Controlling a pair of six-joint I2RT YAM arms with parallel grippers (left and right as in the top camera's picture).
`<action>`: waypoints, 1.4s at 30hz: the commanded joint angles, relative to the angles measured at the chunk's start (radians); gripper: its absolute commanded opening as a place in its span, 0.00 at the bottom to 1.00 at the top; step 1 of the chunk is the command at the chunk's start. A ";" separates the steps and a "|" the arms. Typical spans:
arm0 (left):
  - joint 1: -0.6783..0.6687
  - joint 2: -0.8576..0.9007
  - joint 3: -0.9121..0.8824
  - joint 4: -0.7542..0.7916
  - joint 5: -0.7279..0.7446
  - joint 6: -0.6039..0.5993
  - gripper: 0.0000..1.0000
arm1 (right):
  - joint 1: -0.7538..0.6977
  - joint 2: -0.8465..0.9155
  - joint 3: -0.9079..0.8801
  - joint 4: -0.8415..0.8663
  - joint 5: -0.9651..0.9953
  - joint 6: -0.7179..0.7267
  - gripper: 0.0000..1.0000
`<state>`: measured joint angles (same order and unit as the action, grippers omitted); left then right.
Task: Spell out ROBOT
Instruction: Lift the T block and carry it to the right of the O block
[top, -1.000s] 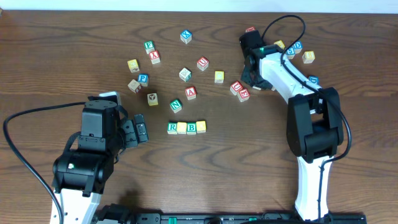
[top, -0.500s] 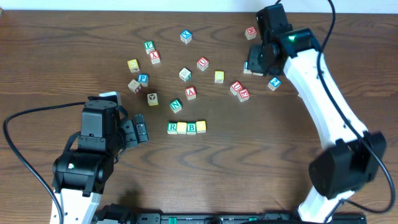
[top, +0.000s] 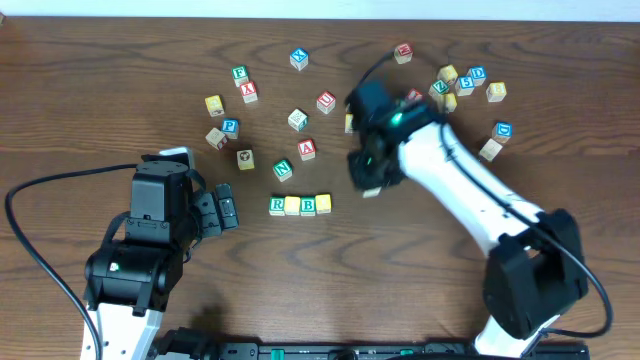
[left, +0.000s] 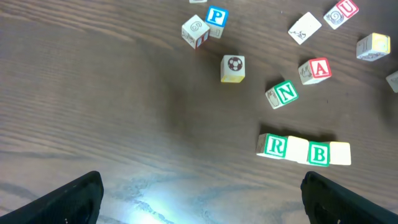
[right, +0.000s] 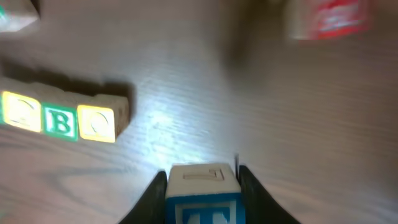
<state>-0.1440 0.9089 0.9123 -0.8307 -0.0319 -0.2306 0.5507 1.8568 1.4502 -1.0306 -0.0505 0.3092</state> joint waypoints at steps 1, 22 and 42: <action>0.005 0.000 0.022 -0.003 -0.005 0.012 1.00 | 0.015 0.000 -0.116 0.076 -0.073 0.011 0.01; 0.005 0.000 0.022 -0.003 -0.005 0.012 1.00 | 0.157 0.000 -0.276 0.415 0.141 0.169 0.11; 0.005 0.000 0.022 -0.003 -0.005 0.012 1.00 | 0.185 0.002 -0.288 0.441 0.222 0.245 0.09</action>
<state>-0.1440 0.9089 0.9123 -0.8310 -0.0319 -0.2306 0.7151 1.8584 1.1797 -0.5915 0.1524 0.5129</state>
